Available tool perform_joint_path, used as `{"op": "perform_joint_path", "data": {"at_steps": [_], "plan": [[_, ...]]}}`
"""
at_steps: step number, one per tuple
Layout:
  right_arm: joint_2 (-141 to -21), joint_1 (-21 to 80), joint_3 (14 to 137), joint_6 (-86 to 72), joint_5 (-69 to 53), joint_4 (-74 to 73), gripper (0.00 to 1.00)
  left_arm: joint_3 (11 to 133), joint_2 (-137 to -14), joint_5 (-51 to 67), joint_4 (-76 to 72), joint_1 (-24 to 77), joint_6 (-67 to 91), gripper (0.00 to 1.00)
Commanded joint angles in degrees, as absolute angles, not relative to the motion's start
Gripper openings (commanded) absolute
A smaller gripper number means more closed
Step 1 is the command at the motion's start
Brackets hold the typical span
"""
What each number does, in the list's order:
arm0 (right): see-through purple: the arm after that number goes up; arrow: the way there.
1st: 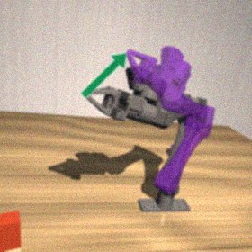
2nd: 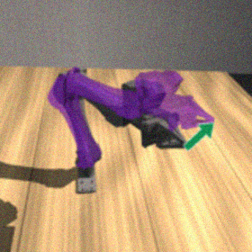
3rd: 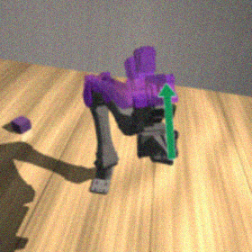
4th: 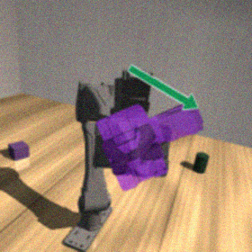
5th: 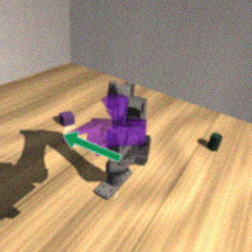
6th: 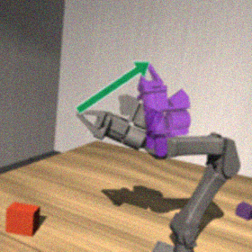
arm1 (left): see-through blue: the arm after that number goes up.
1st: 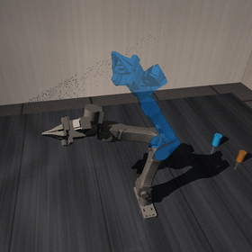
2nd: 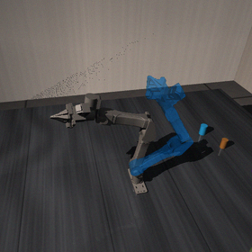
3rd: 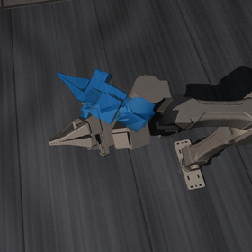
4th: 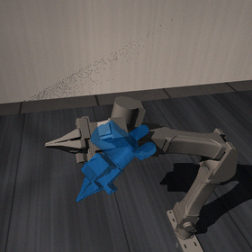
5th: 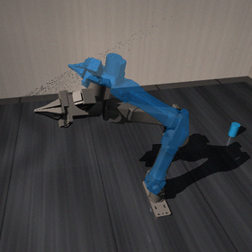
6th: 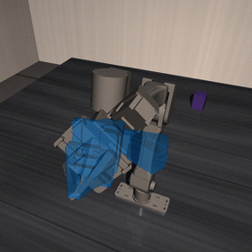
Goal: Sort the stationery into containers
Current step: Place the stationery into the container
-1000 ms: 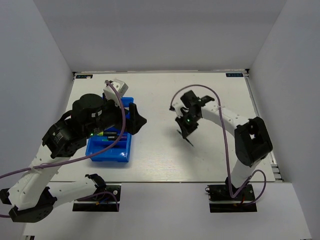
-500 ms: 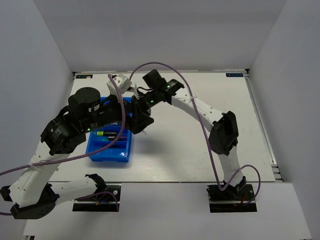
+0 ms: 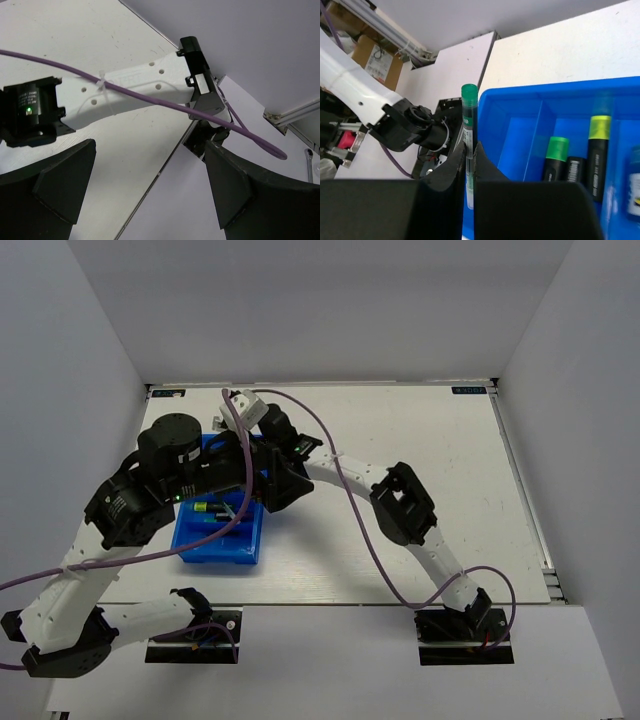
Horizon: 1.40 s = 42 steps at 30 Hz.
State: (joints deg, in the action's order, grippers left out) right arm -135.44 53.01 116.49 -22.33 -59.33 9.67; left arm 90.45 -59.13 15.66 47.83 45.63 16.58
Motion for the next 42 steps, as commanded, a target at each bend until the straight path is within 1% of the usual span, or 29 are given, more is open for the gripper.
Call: {"op": "perform_joint_path", "data": {"at_steps": [1, 4, 5, 8, 14, 15, 16, 17, 18, 19, 20, 21, 22, 23, 25, 27, 29, 30, 32, 33, 35, 36, 37, 38, 39, 40, 41, 42], "plan": [[-135.88, 54.93, 118.65, -17.52, -60.12, 11.44, 0.00, 89.39, -58.01, 16.79, 46.76, 45.97, 16.70, 1.00], [-135.35, 55.37, 116.56, -11.01, -59.77, 6.51, 0.00, 89.21, -57.74, 16.61, 47.20, 45.88, 16.35, 1.00], [-135.00, 55.81, 116.37, -9.07, -59.59, 2.15, 0.00, 89.21, -57.48, 16.44, 47.02, 45.97, 16.26, 1.00], [-133.51, 56.25, 114.53, -1.60, -57.92, -1.91, 0.00, 88.77, -57.31, 15.91, 47.20, 45.88, 15.91, 1.00], [-132.98, 57.57, 114.52, 11.67, -54.49, -13.08, 0.00, 87.28, -56.16, 15.03, 47.46, 45.97, 15.82, 1.00], [-132.89, 58.09, 114.61, 12.73, -53.27, -15.79, 0.02, 86.93, -56.16, 14.86, 47.55, 45.88, 15.99, 1.00], [-132.72, 57.92, 114.78, 15.09, -53.09, -16.95, 0.21, 86.92, -55.90, 14.68, 47.90, 45.88, 16.00, 1.00], [-132.54, 58.09, 115.31, 16.86, -53.00, -17.83, 0.34, 86.84, -55.81, 14.16, 48.07, 45.88, 16.17, 1.00], [-131.84, 58.18, 115.49, 17.57, -52.65, -20.02, 0.52, 86.84, -55.64, 14.15, 48.42, 45.88, 16.08, 1.00], [-131.57, 58.44, 115.66, 18.54, -52.73, -20.56, 0.52, 86.84, -55.63, 13.72, 48.60, 45.97, 16.35, 1.00], [-131.14, 58.45, 115.66, 19.33, -52.73, -21.00, 0.68, 87.01, -55.55, 13.54, 48.60, 45.88, 16.35, 1.00], [-130.18, 58.53, 115.40, 19.51, -52.47, -21.44, 0.73, 87.01, -55.63, 13.19, 48.60, 45.88, 16.35, 1.00], [-129.73, 58.80, 115.23, 19.51, -52.38, -21.18, 0.74, 87.36, -55.72, 13.10, 48.78, 45.88, 16.43, 1.00], [-128.42, 58.71, 115.14, 19.16, -52.47, -20.83, 0.74, 87.45, -56.07, 12.75, 49.13, 45.79, 16.44, 1.00], [-127.53, 58.71, 115.49, 16.28, -51.51, -18.91, 0.70, 87.98, -56.42, 12.57, 49.48, 45.97, 16.70, 1.00], [-126.21, 58.36, 117.67, 14.51, -50.72, -18.11, 0.43, 88.59, -56.78, 12.39, 49.13, 45.88, 17.14, 1.00], [-124.81, 58.18, 119.34, 9.94, -47.38, -16.35, 0.06, 88.68, -56.69, 12.22, 48.26, 45.88, 17.67, 0.99], [-124.28, 58.01, 119.96, 9.15, -45.81, -16.17, 0.00, 88.86, -56.60, 12.39, 47.90, 45.79, 18.10, 0.95], [-122.62, 57.66, 120.67, 8.00, -37.93, -18.09, 0.00, 88.77, -56.25, 12.39, 47.20, 45.97, 18.46, 0.87], [-121.82, 57.48, 120.85, 8.00, -31.88, -20.45, 0.00, 88.42, -56.16, 12.31, 46.94, 45.97, 18.63, 0.61], [-121.20, 56.70, 119.98, 8.35, -24.05, -24.32, 0.00, 88.77, -56.16, 12.48, 46.58, 45.88, 19.42, 0.26], [-119.98, 56.08, 119.45, 8.35, -18.51, -27.48, 0.00, 88.68, -56.25, 12.39, 46.93, 45.79, 19.25, 0.00], [-119.71, 55.73, 118.14, 8.26, -15.50, -28.99, 0.00, 88.86, -56.51, 12.57, 47.19, 45.88, 19.34, 0.00], [-119.36, 54.07, 117.69, 8.35, -12.51, -34.22, 0.00, 88.68, -56.43, 12.57, 47.28, 45.88, 19.51, 0.00], [-118.22, 53.18, 117.08, 7.13, -3.61, -35.93, 0.00, 87.81, -56.34, 12.74, 47.46, 45.88, 19.51, 0.00], [-117.60, 52.56, 116.03, 6.77, -0.99, -37.86, 0.00, 87.28, -56.42, 12.92, 47.63, 45.88, 19.51, 0.00], [-116.47, 50.82, 115.32, 6.59, 3.91, -43.28, 0.00, 85.54, -56.16, 12.66, 47.55, 45.88, 19.25, 0.00], [-114.71, 48.45, 113.66, 6.33, 4.91, -44.37, 0.01, 84.82, -56.16, 12.57, 47.29, 45.88, 18.81, 0.00]]}}
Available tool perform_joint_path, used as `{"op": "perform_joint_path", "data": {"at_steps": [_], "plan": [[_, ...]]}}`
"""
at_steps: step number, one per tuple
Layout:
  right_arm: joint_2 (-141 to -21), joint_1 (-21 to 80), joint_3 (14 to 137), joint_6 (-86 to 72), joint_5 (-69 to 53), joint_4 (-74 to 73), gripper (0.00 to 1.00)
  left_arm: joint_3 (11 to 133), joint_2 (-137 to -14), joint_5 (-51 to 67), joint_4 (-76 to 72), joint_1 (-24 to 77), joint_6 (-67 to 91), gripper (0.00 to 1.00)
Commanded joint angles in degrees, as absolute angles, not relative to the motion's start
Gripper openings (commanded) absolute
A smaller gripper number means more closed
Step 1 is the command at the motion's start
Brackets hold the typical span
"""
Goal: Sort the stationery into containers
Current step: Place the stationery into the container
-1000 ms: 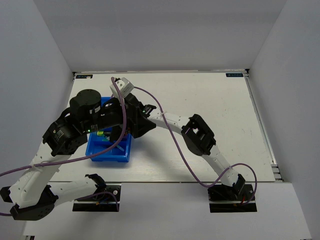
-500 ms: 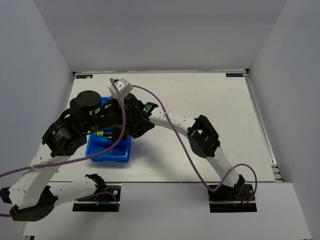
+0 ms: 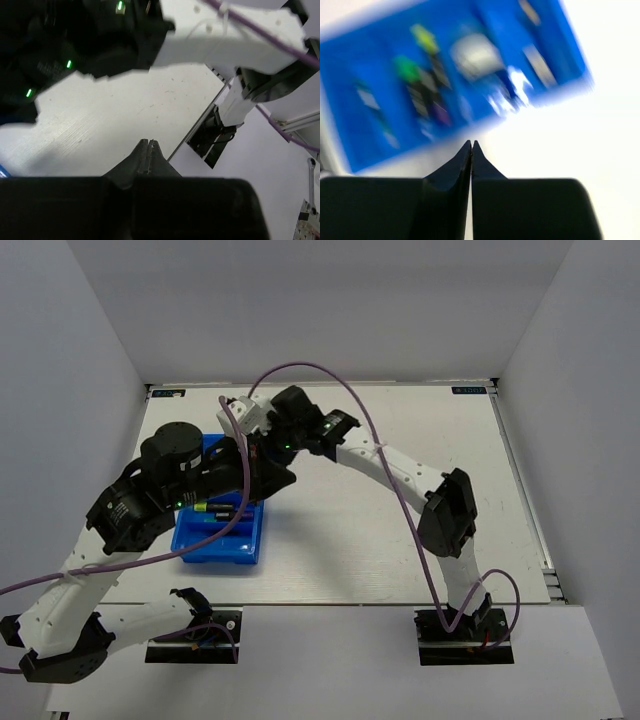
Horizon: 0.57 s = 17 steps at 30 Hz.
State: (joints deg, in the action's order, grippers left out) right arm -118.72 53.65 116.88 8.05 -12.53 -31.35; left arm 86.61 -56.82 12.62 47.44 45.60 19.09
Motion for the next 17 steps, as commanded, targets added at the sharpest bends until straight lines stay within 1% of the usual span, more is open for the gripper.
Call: {"op": "perform_joint_path", "data": {"at_steps": [1, 2, 3, 4, 5, 6, 7, 8, 9, 10, 11, 12, 13, 14, 15, 17], "plan": [[-113.65, 46.17, 112.51, 6.24, 5.70, -45.43, 0.07, 83.60, -56.16, 12.74, 47.55, 45.97, 18.55, 0.01], [-111.21, 44.84, 109.37, 6.15, 6.23, -46.74, 0.12, 82.89, -56.08, 13.01, 47.72, 46.05, 18.54, 0.07], [-110.05, 41.87, 108.73, 6.41, 6.59, -48.58, 0.14, 81.31, -56.16, 13.53, 47.99, 45.88, 17.67, 0.17], [-106.82, 39.75, 108.02, 6.50, 7.98, -50.43, 0.16, 79.82, -56.51, 13.62, 48.16, 45.97, 17.49, 0.33], [-105.92, 38.77, 106.02, 6.94, 8.87, -51.41, 0.34, 78.76, -56.69, 13.71, 48.25, 46.05, 17.40, 0.68], [-104.69, 37.45, 104.78, 7.99, 10.88, -52.55, 0.43, 76.31, -56.78, 13.80, 48.16, 46.05, 17.05, 0.83], [-100.15, 36.83, 103.11, 8.61, 14.73, -52.12, 0.47, 75.33, -58.00, 13.62, 48.69, 46.05, 17.05, 0.93], [-98.19, 36.74, 96.48, 9.22, 16.42, -51.08, 0.50, 74.45, -58.36, 12.58, 48.69, 46.05, 17.40, 1.00], [-96.52, 36.65, 94.15, 10.53, 20.18, -48.80, 0.62, 72.53, -59.32, 12.05, 48.52, 47.01, 17.32, 1.00], [-90.07, 36.48, 89.61, 11.24, 20.74, -47.74, 0.62, 70.25, -60.20, 9.69, 47.56, 47.63, 17.31, 1.00], [-87.56, 36.39, 86.95, 11.77, 21.53, -46.33, 0.64, 69.09, -60.55, 6.97, 45.81, 48.33, 17.23, 1.00], [-82.67, 36.39, 81.88, 13.69, 22.40, -41.97, 0.77, 66.56, -61.60, 4.33, 44.83, 50.52, 16.79, 1.00], [-80.44, 36.39, 77.13, 14.41, 23.63, -38.97, 0.89, 65.58, -62.22, 3.18, 43.17, 51.15, 15.92, 1.00], [-74.24, 36.30, 74.99, 15.55, 23.82, -36.15, 0.90, 64.09, -64.92, 0.64, 42.28, 51.67, 15.47, 1.00], [-72.61, 36.56, 71.14, 15.82, 24.86, -35.25, 0.90, 64.07, -66.00, 0.44, 41.67, 52.81, 15.21, 1.00], [-68.15, 36.30, 70.14, 15.91, 24.26, -36.12, 0.90, 64.07, -70.02, -1.84, 40.35, 53.43, 14.07, 1.00]]}}
